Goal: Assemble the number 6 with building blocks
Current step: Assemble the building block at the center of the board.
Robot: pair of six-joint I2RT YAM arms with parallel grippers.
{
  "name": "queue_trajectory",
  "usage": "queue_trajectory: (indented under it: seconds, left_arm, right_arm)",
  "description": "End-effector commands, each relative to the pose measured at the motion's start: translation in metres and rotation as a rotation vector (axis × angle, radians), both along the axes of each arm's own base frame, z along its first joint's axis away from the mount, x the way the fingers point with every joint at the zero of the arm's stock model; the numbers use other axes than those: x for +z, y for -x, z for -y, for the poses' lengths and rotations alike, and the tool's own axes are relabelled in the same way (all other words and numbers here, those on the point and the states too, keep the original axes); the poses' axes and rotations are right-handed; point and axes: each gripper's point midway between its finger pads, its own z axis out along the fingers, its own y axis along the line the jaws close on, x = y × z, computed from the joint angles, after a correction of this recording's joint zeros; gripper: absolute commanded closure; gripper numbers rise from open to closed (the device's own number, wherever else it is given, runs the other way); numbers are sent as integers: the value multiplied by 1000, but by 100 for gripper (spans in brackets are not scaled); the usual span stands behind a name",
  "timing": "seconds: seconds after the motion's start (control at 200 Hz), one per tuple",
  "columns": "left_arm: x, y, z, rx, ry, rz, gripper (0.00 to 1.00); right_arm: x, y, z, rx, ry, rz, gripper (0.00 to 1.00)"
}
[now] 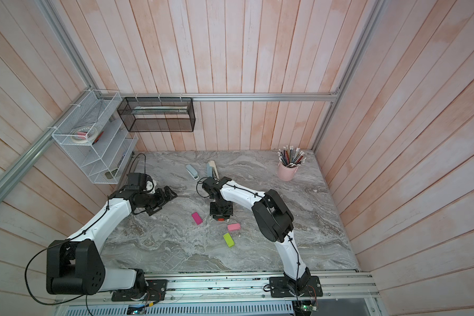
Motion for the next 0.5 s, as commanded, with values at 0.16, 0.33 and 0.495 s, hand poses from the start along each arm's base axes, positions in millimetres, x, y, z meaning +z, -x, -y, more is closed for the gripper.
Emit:
queue_trajectory:
  seconds: [0.16, 0.33, 0.495]
  left_arm:
    - [15, -7, -1, -9, -2, 33, 0]
    - [13, -9, -1, -11, -4, 28, 0]
    - [12, -12, -2, -16, -10, 25, 0]
  right_arm:
    - [-12, -6, 3, -8, 19, -21, 69]
    - [-14, -10, -1, -11, 7, -20, 68]
    - [-16, -14, -4, -10, 6, -21, 68]
